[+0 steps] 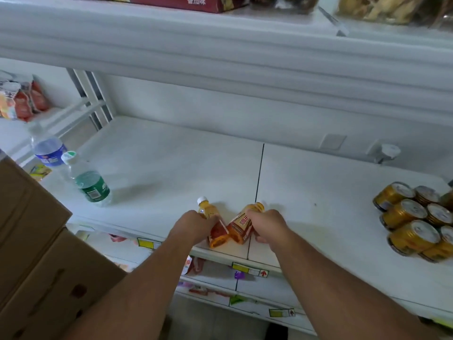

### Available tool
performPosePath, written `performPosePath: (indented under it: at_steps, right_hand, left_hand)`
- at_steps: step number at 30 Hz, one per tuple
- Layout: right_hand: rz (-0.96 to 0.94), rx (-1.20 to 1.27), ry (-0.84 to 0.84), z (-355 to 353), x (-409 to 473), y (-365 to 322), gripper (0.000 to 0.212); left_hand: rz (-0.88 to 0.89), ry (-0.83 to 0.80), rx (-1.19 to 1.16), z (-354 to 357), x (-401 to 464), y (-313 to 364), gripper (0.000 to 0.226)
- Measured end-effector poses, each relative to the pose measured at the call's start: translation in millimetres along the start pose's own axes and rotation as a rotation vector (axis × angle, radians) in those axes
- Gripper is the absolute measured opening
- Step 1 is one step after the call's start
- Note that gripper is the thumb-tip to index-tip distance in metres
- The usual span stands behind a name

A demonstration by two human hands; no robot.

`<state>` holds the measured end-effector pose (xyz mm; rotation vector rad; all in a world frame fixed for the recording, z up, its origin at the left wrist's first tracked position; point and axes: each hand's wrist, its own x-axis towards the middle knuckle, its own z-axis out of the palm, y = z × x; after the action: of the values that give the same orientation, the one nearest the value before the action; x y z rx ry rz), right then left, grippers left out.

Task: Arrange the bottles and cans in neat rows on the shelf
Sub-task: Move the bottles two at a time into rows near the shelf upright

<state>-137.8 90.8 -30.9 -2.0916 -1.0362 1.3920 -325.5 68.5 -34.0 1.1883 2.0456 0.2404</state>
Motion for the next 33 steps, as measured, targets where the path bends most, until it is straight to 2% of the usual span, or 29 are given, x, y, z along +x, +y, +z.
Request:
performPosePath:
  at_steps: [7, 11, 14, 20, 27, 33]
  right_hand:
    - [-0.007, -0.144, 0.031, 15, 14, -10, 0.054]
    - [-0.013, -0.147, 0.044, 18, 18, -18, 0.043]
    - [-0.014, -0.045, 0.049, 15, 20, -20, 0.043]
    - [-0.167, 0.075, 0.068, -9, 19, -27, 0.041]
    - [-0.358, 0.169, 0.15, -44, -11, -27, 0.044]
    - [-0.456, 0.195, 0.171, -71, -45, -12, 0.042]
  left_hand:
    - [-0.064, -0.044, -0.164, -4, 8, 11, 0.048]
    - [-0.115, -0.069, -0.368, -3, 11, 9, 0.042]
    - [-0.103, -0.081, -0.457, -6, 13, 7, 0.04]
    - [0.06, -0.024, -0.456, -19, 3, 18, 0.028]
    - [0.271, 0.009, -0.471, -23, -21, 37, 0.051]
    - [0.393, 0.05, -0.456, -11, -60, 51, 0.049]
